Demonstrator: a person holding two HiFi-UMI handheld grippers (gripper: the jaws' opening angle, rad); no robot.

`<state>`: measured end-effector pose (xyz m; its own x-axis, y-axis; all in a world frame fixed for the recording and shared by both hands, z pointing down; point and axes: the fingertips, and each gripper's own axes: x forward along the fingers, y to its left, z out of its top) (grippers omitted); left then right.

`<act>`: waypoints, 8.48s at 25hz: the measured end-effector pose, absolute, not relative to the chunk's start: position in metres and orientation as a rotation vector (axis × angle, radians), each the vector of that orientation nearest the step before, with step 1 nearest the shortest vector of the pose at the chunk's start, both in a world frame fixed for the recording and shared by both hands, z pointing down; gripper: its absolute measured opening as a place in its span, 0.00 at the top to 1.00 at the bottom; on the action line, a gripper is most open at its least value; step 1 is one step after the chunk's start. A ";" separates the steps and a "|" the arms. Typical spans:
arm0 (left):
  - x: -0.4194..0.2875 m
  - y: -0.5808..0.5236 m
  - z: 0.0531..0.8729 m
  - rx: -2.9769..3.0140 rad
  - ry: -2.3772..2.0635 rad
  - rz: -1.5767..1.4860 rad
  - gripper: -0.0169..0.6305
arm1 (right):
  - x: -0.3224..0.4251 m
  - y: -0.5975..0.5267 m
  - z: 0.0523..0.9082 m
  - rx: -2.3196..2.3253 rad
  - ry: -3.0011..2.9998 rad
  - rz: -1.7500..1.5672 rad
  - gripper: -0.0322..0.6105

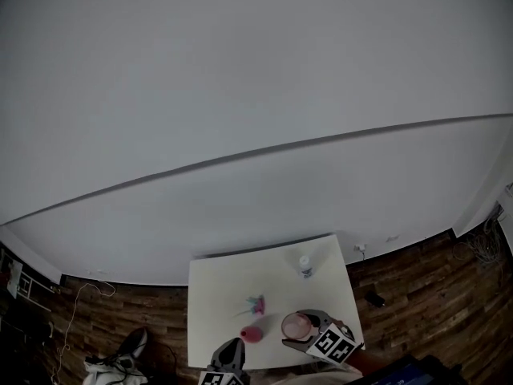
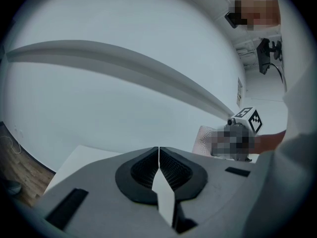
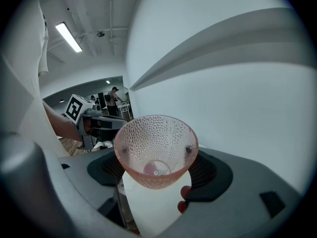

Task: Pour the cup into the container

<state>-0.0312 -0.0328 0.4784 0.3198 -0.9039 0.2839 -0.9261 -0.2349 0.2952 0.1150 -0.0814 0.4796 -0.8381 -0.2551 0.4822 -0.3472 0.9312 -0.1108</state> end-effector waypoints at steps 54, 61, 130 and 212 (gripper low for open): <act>-0.081 -0.103 0.467 2.401 -1.373 0.117 0.95 | -0.006 -0.116 0.478 0.750 -2.495 0.180 0.36; -0.072 -0.099 0.470 2.402 -1.372 0.117 0.95 | 0.004 -0.112 0.480 0.749 -2.493 0.183 0.36; -0.016 -0.083 0.551 2.400 -1.234 0.469 0.95 | 0.064 -0.109 0.559 0.681 -2.430 0.273 0.36; -0.009 -0.066 0.607 2.357 -1.251 0.641 0.96 | 0.044 -0.114 0.640 0.571 -2.391 0.183 0.36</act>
<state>-0.0087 -0.0665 0.6070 0.4954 -0.6624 0.5620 -0.8430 -0.5226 0.1273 0.0440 -0.1137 0.6402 -0.6843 -0.3535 0.6379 -0.4462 0.8948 0.0172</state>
